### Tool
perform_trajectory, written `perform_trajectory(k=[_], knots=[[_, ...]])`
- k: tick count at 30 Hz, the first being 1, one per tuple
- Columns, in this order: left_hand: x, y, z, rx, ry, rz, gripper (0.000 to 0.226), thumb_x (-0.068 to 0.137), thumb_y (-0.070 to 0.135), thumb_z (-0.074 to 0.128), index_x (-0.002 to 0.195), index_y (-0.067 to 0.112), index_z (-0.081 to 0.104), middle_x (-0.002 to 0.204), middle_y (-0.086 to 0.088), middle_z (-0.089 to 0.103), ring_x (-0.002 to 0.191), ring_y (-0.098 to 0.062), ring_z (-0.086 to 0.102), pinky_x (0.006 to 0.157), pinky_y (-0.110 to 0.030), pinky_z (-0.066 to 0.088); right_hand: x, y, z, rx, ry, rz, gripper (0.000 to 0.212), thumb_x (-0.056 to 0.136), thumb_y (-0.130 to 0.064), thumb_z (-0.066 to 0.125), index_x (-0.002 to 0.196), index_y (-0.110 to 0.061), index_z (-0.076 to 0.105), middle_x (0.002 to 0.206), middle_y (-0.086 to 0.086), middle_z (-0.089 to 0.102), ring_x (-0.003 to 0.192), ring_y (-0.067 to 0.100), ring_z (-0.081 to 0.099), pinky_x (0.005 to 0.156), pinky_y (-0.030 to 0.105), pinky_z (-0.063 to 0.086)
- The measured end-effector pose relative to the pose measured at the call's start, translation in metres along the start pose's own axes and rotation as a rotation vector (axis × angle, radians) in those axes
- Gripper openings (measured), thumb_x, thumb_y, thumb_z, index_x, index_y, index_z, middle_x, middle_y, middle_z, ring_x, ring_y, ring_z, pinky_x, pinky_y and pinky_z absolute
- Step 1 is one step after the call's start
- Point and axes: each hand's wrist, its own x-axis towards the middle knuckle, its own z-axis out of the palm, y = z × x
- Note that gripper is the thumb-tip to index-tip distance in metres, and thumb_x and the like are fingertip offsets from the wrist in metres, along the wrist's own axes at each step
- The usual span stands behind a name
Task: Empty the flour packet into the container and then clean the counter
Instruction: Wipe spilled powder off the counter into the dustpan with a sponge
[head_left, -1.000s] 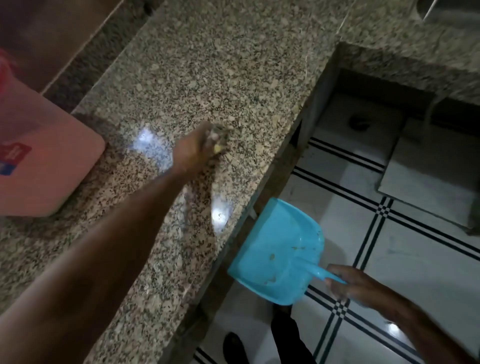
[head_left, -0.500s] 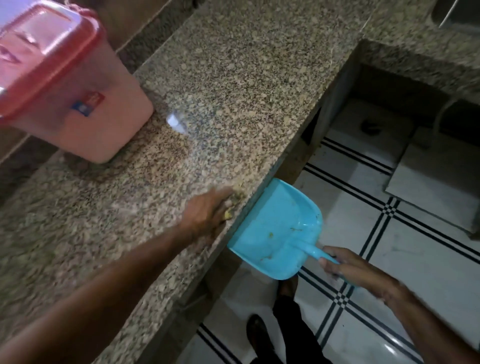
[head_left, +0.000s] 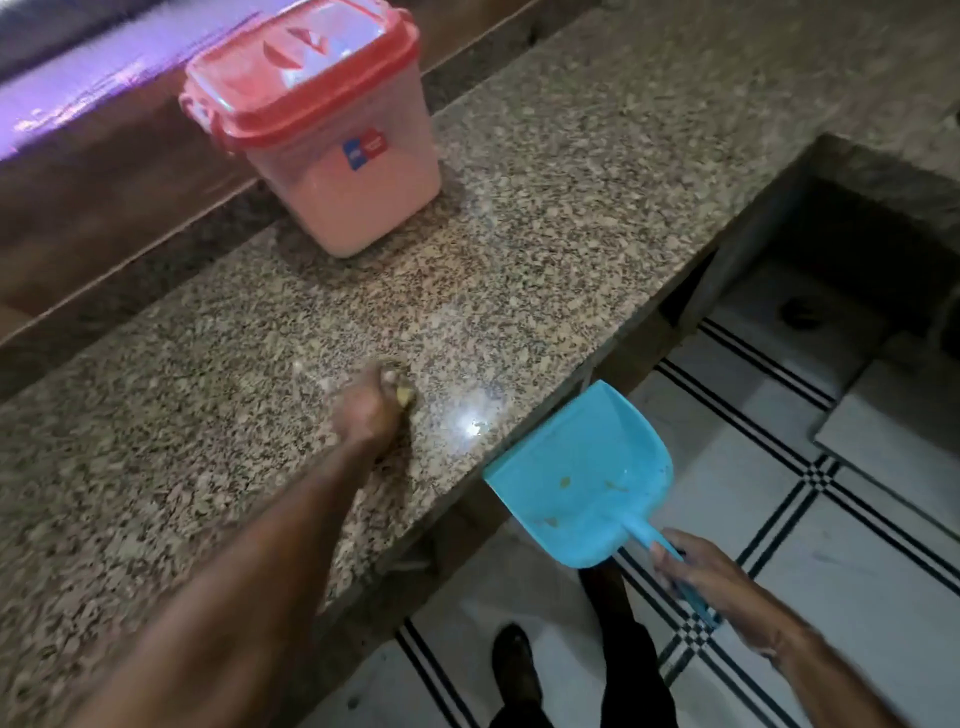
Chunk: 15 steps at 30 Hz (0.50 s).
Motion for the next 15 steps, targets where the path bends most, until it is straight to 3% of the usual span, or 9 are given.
perform_trajectory(k=[3,6,9,13,15], knots=[[-0.011,0.034,0.028,-0.079,-0.078,0.138,0.023,0.108,0.039,0.041,0.127,0.038,0.054,0.106,0.007,0.07,0.08,-0.012,0.064,0.065,-0.028,0.055,0.01,-0.004,-0.003,-0.028,-0.039,0.018,0.025,0.096,-0.049,0.058,0.09,-0.029,0.07,0.072,-0.002,0.052,0.064,0.012,0.048,0.061,0.023,0.043],[-0.03,0.042,0.02,-0.169,-0.112,0.124,0.027,0.109,0.036,0.04,0.129,0.027,0.056,0.107,0.005,0.071,0.081,-0.011,0.064,0.071,-0.032,0.058,0.018,-0.009,-0.006,-0.016,-0.088,0.047,0.026,0.092,-0.049,0.06,0.089,-0.026,0.072,0.072,-0.001,0.052,0.065,0.011,0.049,0.063,0.025,0.045],[-0.061,-0.003,-0.002,-0.189,0.087,-0.046,0.025,0.109,0.029,0.043,0.129,0.035,0.056,0.099,0.013,0.065,0.069,-0.001,0.058,0.05,-0.021,0.048,0.025,-0.015,-0.017,-0.069,-0.129,0.058,0.031,0.094,-0.052,0.059,0.091,-0.023,0.07,0.072,-0.001,0.052,0.067,0.014,0.048,0.068,0.033,0.04],[-0.099,-0.081,-0.015,0.02,0.295,-0.492,0.023,0.104,0.023,0.049,0.125,0.022,0.058,0.113,-0.011,0.056,0.082,-0.019,0.053,0.06,-0.032,0.047,0.036,-0.028,-0.036,-0.124,-0.189,0.058,0.031,0.098,-0.047,0.055,0.091,-0.019,0.065,0.069,-0.001,0.053,0.064,0.012,0.048,0.065,0.026,0.038],[-0.105,-0.07,-0.004,0.07,0.332,-0.571,0.017,0.103,0.019,0.05,0.117,0.014,0.058,0.109,-0.01,0.055,0.081,-0.015,0.05,0.059,-0.027,0.041,0.044,-0.034,-0.044,-0.149,-0.223,0.051,0.029,0.099,-0.047,0.055,0.089,-0.023,0.066,0.07,-0.001,0.054,0.065,0.012,0.049,0.066,0.028,0.038]])
